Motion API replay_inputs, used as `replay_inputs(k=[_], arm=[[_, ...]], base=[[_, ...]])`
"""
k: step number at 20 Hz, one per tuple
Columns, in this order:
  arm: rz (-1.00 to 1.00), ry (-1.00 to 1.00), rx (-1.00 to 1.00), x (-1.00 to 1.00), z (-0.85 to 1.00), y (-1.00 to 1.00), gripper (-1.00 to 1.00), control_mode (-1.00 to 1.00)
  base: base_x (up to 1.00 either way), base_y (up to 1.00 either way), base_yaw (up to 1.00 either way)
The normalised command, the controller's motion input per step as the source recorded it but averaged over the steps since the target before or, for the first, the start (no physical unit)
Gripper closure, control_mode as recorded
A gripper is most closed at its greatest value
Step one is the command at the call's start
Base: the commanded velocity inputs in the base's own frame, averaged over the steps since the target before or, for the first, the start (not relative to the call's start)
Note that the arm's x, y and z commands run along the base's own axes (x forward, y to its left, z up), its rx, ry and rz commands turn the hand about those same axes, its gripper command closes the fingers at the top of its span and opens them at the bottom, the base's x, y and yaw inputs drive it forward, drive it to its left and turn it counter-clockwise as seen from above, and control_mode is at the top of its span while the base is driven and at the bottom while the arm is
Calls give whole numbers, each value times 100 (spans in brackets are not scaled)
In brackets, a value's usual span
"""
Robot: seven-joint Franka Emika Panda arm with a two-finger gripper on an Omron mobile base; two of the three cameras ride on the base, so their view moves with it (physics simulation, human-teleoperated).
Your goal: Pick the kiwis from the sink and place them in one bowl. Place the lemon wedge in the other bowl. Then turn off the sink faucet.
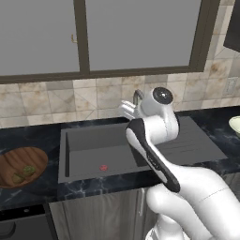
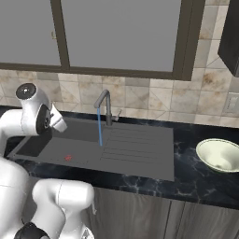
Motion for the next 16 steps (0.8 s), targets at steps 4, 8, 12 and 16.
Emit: replay_inputs(k=[4,8,12,16], arm=[[-17,2,0,-11,19,-76,100,-100],[-16,0,0,0,7,-73,100,-100],[-15,0,0,0,4,-71,100,-100],[-11,0,0,0,2,-74,100,-100]], base=[[0,0,0],[0,0,0],[0,0,0],[0,0,0]])
